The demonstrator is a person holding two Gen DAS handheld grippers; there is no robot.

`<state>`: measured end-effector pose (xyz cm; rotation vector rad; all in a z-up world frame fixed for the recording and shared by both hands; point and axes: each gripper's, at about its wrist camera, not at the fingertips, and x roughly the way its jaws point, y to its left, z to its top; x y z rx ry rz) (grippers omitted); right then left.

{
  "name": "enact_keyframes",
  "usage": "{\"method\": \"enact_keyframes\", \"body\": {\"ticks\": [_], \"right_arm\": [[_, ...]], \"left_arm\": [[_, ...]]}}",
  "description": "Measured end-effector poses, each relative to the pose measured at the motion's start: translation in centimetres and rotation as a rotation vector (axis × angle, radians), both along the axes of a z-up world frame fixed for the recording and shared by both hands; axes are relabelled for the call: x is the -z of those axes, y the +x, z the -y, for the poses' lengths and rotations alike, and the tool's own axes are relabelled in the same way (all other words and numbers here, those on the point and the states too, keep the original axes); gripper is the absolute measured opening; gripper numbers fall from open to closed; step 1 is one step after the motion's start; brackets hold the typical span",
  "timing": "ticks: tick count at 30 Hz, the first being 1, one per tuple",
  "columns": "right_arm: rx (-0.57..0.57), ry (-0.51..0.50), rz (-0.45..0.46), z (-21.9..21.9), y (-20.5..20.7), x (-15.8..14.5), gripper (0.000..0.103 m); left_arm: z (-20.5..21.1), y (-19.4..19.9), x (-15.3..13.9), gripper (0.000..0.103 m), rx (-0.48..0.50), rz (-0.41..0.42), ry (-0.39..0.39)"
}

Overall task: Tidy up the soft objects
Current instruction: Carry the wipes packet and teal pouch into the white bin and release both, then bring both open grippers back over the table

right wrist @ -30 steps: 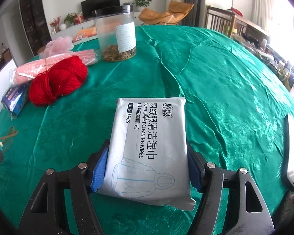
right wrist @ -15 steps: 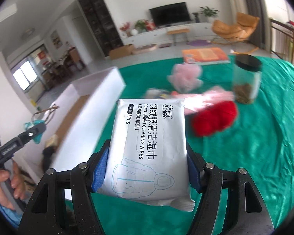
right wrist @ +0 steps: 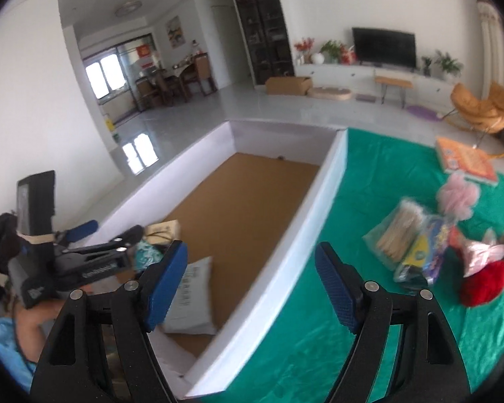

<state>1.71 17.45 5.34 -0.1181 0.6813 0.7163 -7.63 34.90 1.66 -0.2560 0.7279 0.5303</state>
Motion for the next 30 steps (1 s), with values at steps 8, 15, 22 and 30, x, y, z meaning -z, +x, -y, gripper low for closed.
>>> {"method": "enact_keyframes", "body": {"ticks": [8,15,22,30], "right_arm": [[0.253,-0.104,-0.024,9.4,2.3,3.7,0.081],[0.365,-0.119,-0.046,14.9,2.2,4.2,0.081],[0.418,-0.12,-0.046,18.1,2.1,4.4,0.081],[0.459,-0.118,-0.061,20.6,2.1,5.1,0.081]], "left_arm": [[9.1,3.2,-1.0,0.098,0.244,-0.001,0.015],[15.8,4.2,-2.1,0.098,0.403,-0.005,0.043],[20.6,4.5,-2.4,0.098,0.505,-0.021,0.062],[23.9,4.8,-1.6,0.098,0.573,-0.053,0.066]]}}
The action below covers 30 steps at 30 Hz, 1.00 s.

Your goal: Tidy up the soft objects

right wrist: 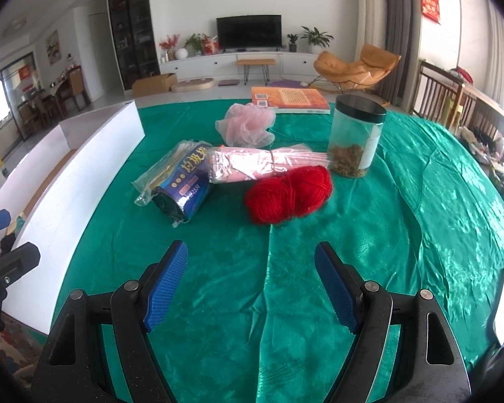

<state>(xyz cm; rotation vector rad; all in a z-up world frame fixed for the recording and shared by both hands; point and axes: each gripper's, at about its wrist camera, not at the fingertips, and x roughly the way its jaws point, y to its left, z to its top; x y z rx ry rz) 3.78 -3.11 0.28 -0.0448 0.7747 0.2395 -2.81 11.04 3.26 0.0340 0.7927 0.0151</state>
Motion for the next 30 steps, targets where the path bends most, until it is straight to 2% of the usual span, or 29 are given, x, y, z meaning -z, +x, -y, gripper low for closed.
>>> {"method": "enact_keyframes", "body": {"ticks": [3,6,10,14,20,22,26,30], "right_arm": [[0.011,-0.004,-0.005,0.6,0.0,0.3,0.081],[0.025,-0.022,-0.018,1.5,0.3,1.4,0.081],[0.085,-0.078,-0.07,3.8,1.2,5.2,0.081],[0.164,-0.074,-0.135,7.3,1.6,8.5,0.081],[0.219,-0.061,-0.138,9.8,2.0,9.2,0.081],[0.228,-0.058,-0.13,9.9,2.2,9.3,0.082],[0.238,-0.054,-0.121,9.8,2.3,9.3,0.084],[0.242,-0.052,-0.117,9.7,2.3,9.4,0.085]], "left_arm": [[0.7,0.4,0.8,0.098,0.016,-0.022,-0.008],[1.5,1.4,3.1,0.098,0.033,-0.076,-0.027],[2.3,3.2,7.1,0.098,0.036,-0.145,-0.057],[3.1,5.3,10.1,0.098,0.027,-0.168,-0.045],[3.2,8.6,12.0,0.098,0.008,-0.167,-0.023],[2.9,9.4,12.1,0.099,0.007,-0.157,-0.05],[2.6,10.3,12.4,0.103,0.003,-0.156,-0.048],[2.6,10.4,12.4,0.103,0.003,-0.153,-0.047]]}}
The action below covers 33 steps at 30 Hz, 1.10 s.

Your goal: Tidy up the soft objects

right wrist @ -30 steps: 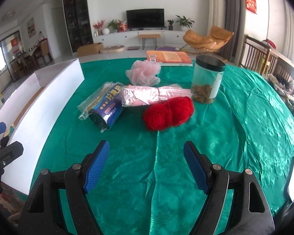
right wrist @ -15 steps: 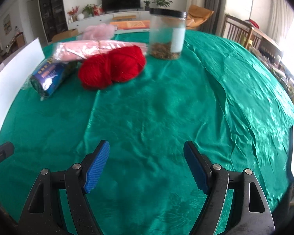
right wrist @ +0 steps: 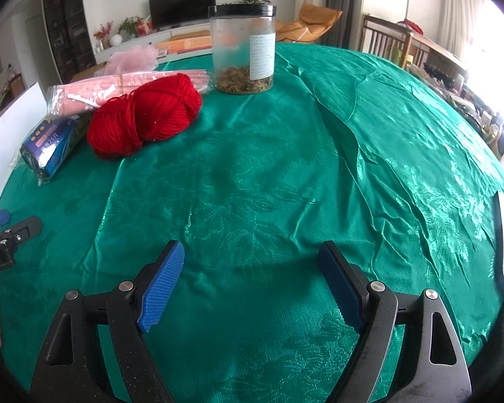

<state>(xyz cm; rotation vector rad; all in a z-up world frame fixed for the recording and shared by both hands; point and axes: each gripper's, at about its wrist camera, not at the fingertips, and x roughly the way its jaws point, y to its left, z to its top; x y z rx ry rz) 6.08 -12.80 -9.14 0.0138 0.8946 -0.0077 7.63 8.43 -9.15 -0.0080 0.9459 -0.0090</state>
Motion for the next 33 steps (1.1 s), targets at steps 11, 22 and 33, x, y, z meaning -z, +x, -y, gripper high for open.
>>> {"method": "enact_keyframes", "body": {"ticks": [11,22,33], "right_arm": [[-0.083,0.073,-0.112,-3.3,5.2,-1.8,0.09],[-0.187,-0.115,-0.022,-8.9,11.4,-2.5,0.089],[0.172,0.018,-0.01,8.1,3.6,-0.4,0.09]], "left_arm": [[0.0,0.0,0.0,0.103,0.0,0.0,0.0],[0.0,0.1,0.0,0.103,-0.001,0.0,0.0],[0.0,0.1,0.0,0.103,-0.001,0.0,-0.001]]}}
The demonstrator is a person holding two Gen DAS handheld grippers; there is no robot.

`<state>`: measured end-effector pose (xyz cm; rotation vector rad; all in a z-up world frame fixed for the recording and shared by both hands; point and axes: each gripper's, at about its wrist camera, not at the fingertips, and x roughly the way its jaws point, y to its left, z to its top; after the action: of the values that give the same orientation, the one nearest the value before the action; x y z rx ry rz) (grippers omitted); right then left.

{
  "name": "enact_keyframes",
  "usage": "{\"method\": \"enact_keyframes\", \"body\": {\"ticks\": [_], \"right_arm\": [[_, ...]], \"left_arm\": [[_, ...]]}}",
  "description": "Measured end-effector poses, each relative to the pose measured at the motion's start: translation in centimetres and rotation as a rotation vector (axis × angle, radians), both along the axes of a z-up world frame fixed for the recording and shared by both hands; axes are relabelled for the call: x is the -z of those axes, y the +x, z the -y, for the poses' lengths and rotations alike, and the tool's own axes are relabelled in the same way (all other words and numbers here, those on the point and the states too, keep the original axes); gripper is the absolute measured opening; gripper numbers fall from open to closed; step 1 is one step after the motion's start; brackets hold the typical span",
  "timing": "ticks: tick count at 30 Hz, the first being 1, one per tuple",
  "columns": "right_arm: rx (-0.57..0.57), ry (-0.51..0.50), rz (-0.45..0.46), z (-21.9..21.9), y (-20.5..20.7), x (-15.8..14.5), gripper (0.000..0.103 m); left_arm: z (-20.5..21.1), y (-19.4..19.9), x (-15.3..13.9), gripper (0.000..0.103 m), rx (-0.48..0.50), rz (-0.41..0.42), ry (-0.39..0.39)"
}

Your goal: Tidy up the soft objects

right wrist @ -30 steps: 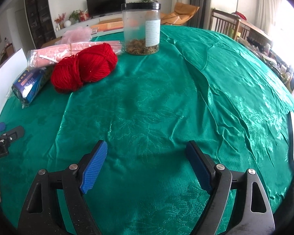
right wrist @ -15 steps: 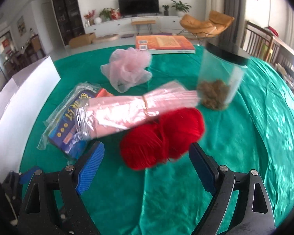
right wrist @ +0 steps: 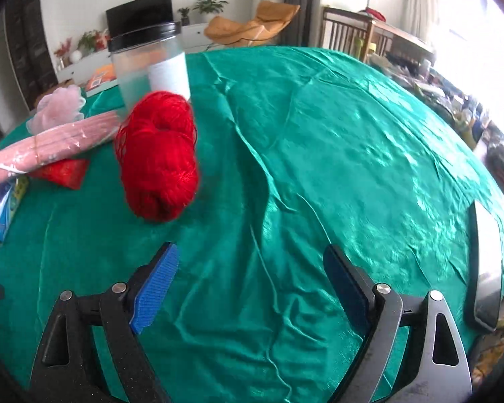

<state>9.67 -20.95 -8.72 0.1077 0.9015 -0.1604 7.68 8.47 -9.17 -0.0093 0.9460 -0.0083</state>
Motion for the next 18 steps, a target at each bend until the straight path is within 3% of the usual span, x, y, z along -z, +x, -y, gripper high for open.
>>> {"method": "enact_keyframes", "body": {"ticks": [5,11,13,18], "right_arm": [[-0.06,-0.038,-0.013,-1.8,0.6,0.5,0.09],[-0.05,-0.027,-0.009,-1.9,0.0,0.6,0.09],[-0.05,-0.027,-0.008,-1.9,0.0,0.6,0.09],[-0.05,-0.028,-0.008,-1.8,0.0,0.6,0.09]], "left_arm": [[0.0,-0.1,0.0,0.103,0.0,0.0,0.001],[0.2,-0.1,-0.1,0.103,0.001,-0.003,0.005],[0.5,0.3,-0.4,0.103,0.015,-0.043,0.008],[1.3,2.7,-3.8,0.103,0.008,0.016,0.041]]}}
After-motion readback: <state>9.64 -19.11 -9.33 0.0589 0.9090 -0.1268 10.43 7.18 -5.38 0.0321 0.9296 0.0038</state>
